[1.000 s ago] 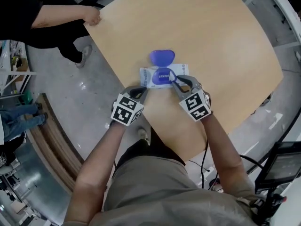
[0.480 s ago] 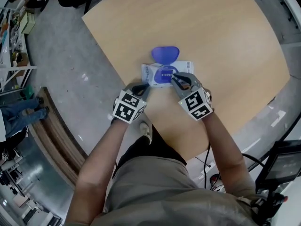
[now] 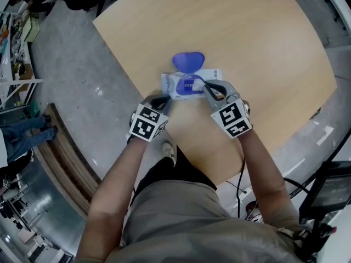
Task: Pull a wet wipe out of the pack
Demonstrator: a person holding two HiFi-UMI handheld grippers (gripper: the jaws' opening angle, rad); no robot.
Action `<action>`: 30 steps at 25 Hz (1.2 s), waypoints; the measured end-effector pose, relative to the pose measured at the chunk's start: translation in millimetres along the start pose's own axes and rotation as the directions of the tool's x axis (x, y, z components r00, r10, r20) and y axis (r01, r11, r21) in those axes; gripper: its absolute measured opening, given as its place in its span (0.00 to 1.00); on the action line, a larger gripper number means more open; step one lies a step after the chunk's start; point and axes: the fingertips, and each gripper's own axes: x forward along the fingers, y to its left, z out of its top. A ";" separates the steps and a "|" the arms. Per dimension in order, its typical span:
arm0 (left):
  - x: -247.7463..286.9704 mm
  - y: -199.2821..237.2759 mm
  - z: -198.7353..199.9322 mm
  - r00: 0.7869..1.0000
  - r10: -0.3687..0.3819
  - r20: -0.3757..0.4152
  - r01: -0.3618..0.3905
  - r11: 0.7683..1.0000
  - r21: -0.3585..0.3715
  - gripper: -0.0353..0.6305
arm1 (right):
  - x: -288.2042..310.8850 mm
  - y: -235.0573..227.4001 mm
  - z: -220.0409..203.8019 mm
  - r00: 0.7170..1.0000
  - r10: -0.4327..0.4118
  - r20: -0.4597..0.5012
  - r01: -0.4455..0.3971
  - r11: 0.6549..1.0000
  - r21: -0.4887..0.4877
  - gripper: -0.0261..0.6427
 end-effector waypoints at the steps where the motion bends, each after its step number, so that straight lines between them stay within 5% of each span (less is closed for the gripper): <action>1: -0.2 -0.6 -0.1 1.000 0.002 -0.001 -0.002 1.000 0.000 0.06 | -3.5 -2.9 1.7 1.000 -0.010 0.005 0.010 1.000 -0.001 0.05; 30: 21.5 11.4 -2.7 0.999 0.021 -0.029 -0.020 1.000 0.011 0.06 | -60.4 -65.7 50.5 0.971 -0.188 0.147 0.186 0.982 0.028 0.05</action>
